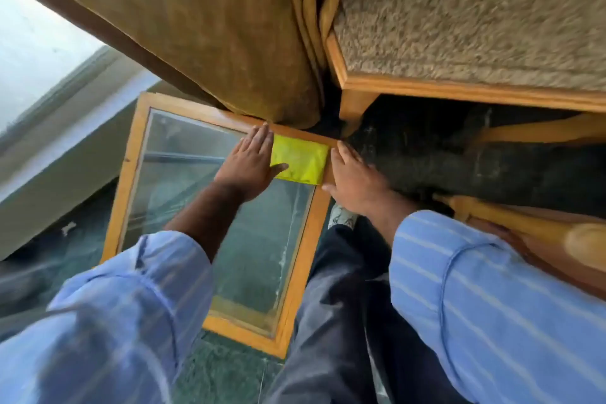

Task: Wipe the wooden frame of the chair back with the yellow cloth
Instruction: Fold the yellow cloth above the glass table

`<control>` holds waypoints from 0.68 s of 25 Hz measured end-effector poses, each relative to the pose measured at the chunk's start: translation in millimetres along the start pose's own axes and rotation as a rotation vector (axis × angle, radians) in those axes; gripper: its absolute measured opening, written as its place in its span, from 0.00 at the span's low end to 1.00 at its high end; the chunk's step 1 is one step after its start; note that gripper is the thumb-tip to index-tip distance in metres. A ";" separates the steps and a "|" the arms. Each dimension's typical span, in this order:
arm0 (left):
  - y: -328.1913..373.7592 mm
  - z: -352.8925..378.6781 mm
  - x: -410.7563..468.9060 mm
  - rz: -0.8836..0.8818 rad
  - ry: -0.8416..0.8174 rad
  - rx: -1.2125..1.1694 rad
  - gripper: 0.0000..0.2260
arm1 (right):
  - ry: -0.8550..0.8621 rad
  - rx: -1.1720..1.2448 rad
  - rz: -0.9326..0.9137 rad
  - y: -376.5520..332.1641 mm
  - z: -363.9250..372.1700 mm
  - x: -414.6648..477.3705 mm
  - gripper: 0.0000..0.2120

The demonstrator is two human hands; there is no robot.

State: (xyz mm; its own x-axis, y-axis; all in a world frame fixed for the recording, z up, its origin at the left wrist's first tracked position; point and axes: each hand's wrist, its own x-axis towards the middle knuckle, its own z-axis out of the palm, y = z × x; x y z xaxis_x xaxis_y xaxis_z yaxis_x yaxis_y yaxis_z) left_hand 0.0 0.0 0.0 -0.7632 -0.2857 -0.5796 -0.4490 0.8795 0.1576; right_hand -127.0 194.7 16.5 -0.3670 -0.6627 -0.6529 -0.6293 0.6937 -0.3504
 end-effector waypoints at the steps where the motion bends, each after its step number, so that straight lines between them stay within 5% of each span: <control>1: -7.5 13.6 13.8 -0.040 -0.039 -0.001 0.37 | 0.005 0.013 0.020 0.6 10.6 20.0 0.39; 5: -41.3 59.7 70.6 -0.107 -0.084 -0.059 0.34 | -0.006 0.051 0.098 5.6 50.5 94.6 0.34; 11: -51.3 65.3 99.3 -0.131 0.090 -0.040 0.28 | 0.190 0.056 0.076 6.9 64.8 134.0 0.19; 14: -49.0 47.7 92.8 -0.209 0.059 -0.336 0.18 | 0.104 0.309 0.156 13.3 49.6 129.3 0.17; 17: -34.1 32.4 67.3 -0.206 -0.154 -0.778 0.12 | 0.031 0.794 0.266 37.3 35.6 95.5 0.17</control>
State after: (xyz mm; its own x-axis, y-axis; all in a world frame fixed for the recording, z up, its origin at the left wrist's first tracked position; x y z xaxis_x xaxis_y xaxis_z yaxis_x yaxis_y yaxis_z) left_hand -21.0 -36.9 -70.3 -0.5833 -0.3078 -0.7517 -0.8104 0.2833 0.5129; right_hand -161.2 167.3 -82.8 -0.4607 -0.4486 -0.7659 0.1457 0.8129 -0.5638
